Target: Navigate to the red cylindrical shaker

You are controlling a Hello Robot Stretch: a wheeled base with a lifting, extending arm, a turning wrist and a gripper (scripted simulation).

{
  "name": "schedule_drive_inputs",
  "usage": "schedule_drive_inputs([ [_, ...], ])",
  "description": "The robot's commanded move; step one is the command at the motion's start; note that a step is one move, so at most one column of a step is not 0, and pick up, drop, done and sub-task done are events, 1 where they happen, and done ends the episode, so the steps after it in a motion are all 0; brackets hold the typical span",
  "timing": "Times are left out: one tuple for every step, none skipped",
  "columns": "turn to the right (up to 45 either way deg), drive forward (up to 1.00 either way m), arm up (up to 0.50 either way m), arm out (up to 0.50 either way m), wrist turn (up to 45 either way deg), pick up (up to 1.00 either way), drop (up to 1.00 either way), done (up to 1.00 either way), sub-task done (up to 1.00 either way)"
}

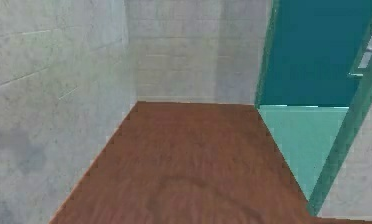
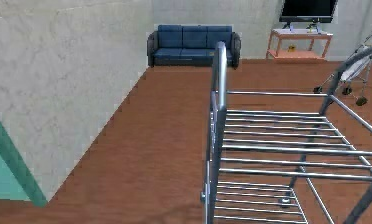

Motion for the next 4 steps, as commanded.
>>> schedule_drive_inputs([
  [15.0, 0.00, 0.00, 0.00, 0.0, 0.00, 0.00, 0.00, 0.00],
  [0.0, 0.20, 0.00, 0.00, 0.0, 0.00, 0.00, 0.00, 0.00],
  [0.0, 1.00, 0.00, 0.00, 0.0, 0.00, 0.00, 0.00, 0.00],
  [9.0, 0.00, 0.00, 0.00, 0.0, 0.00, 0.00, 0.00, 0.00],
])
